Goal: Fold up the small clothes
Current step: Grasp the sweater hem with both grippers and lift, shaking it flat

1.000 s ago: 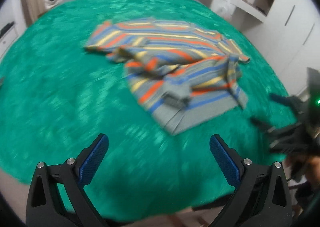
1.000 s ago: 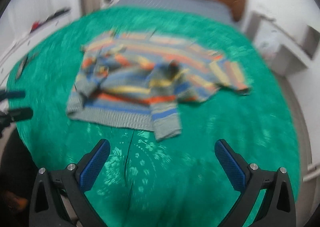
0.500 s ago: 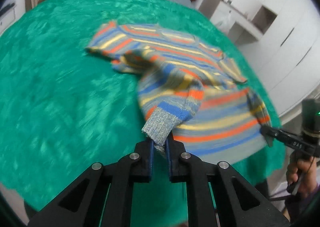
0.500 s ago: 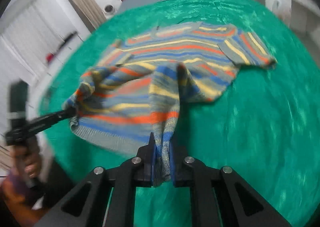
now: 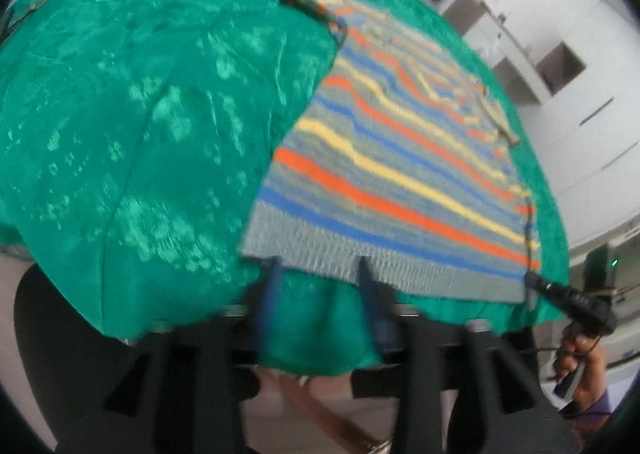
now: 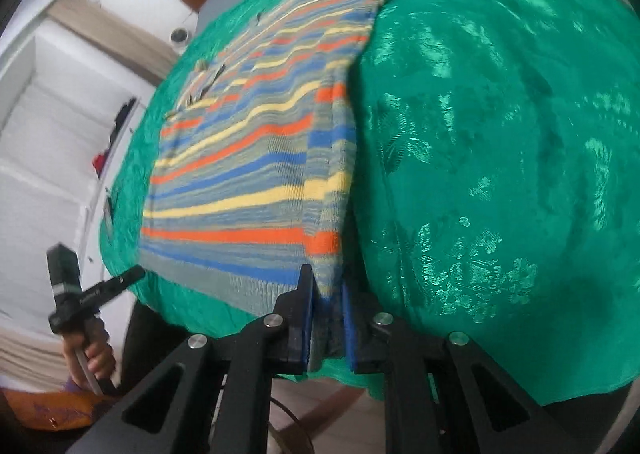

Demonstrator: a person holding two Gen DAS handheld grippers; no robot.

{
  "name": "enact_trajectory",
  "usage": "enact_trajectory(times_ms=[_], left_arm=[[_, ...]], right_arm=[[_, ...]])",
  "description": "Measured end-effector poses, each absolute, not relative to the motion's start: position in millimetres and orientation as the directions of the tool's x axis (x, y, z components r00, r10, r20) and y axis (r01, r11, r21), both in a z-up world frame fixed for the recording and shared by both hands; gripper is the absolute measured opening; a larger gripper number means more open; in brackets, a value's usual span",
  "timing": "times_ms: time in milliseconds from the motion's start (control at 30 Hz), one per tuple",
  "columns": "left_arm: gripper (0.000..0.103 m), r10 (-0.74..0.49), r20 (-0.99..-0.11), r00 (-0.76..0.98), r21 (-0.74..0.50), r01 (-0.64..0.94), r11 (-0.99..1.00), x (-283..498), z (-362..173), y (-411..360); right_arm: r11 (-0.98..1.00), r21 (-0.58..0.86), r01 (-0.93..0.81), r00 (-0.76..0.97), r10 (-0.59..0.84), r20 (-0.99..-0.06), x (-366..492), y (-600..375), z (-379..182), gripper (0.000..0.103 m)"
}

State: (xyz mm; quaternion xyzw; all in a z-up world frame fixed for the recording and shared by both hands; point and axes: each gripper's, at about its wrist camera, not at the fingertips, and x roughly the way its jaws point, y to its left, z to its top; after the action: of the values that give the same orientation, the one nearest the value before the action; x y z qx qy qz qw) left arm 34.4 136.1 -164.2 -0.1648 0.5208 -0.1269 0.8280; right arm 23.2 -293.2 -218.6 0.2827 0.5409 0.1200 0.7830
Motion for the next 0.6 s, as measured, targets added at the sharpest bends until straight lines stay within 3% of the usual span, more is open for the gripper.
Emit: enact_trajectory(times_ms=[67,100,133,167,200,267,300,500,600], left_arm=[[0.067,-0.360,-0.807,0.468,-0.387,0.041,0.921,43,-160,139],[0.067,-0.344,-0.811,0.473,-0.370,0.041,0.928,51,-162,138],[0.067,-0.325,-0.820,0.471,-0.349,0.039,0.936,61,-166,136],[0.064,-0.306,-0.830,0.466,-0.329,0.034,0.944,67,-170,134],[0.044,-0.287,-0.844,0.453,-0.308,0.027,0.951,75,-177,130],[0.004,-0.278,-0.874,0.397,-0.293,0.024,0.956,83,-191,125],[0.002,-0.272,-0.877,0.397,-0.290,0.015,0.957,83,-191,124],[0.001,-0.304,-0.851,0.428,-0.305,0.068,0.950,44,-155,134],[0.001,-0.286,-0.878,0.384,-0.273,0.091,0.958,34,-166,123]], right_arm=[[0.799,0.590,0.117,0.389,0.510,-0.767,23,-293,-220,0.038],[0.793,0.598,0.117,0.387,0.518,-0.763,25,-292,-221,0.049],[0.787,0.606,0.115,0.386,0.527,-0.757,27,-289,-222,0.054],[0.785,0.609,0.112,0.385,0.531,-0.755,30,-289,-224,0.054],[0.794,0.599,0.106,0.382,0.523,-0.762,31,-289,-226,0.053],[0.830,0.545,0.116,0.367,0.474,-0.800,34,-287,-227,0.024],[0.846,0.516,0.136,0.361,0.443,-0.821,33,-288,-226,0.006],[0.845,0.504,0.176,0.378,0.415,-0.827,10,-314,-186,0.005],[0.878,0.439,0.189,0.333,0.363,-0.870,9,-317,-197,0.005]])
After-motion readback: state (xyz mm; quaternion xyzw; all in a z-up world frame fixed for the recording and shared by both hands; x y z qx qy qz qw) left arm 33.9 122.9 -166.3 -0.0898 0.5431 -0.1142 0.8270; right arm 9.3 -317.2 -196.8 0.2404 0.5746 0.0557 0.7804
